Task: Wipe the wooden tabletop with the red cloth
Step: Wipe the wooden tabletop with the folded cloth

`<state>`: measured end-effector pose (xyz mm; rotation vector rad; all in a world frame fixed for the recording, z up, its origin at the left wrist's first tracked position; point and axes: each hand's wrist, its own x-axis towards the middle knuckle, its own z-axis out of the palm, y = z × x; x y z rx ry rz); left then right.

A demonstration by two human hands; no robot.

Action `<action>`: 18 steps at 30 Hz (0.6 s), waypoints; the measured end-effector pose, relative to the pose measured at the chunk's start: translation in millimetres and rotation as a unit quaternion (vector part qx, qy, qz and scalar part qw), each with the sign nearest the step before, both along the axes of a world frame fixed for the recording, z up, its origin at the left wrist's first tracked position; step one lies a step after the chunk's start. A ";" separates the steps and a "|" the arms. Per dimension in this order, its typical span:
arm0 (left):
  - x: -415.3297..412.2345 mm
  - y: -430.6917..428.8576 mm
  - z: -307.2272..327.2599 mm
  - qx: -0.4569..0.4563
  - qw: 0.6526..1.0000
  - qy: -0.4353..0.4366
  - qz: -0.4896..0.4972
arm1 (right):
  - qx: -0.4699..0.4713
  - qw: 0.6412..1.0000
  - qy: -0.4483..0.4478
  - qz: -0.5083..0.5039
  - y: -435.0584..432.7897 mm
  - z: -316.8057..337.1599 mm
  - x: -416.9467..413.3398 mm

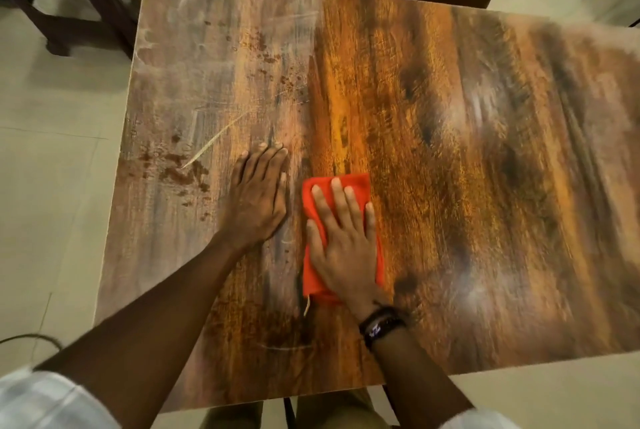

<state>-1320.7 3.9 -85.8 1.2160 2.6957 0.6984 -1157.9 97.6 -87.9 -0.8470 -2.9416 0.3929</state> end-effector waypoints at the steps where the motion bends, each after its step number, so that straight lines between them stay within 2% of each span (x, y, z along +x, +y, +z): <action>1: 0.1 -0.3 -0.2 0.002 1.000 0.000 -0.001 | 0.006 1.000 0.009 -0.024 10.5 -1.8 -15.0; 5: -0.1 -0.9 -0.3 0.005 1.000 -0.010 -0.002 | 0.022 0.997 0.020 -0.072 28.9 -8.4 -58.9; 9: -0.8 -2.2 -2.1 0.028 0.999 -0.025 0.006 | 0.018 0.995 0.023 -0.093 6.9 -10.5 -58.8; 15: 0.0 -3.9 -6.3 0.074 0.995 -0.054 0.036 | -0.030 0.999 0.011 -0.017 -79.4 0.4 3.2; 18: 2.0 -7.1 -5.4 0.069 0.997 -0.037 0.025 | -0.027 1.000 -0.003 0.010 -80.8 4.1 51.5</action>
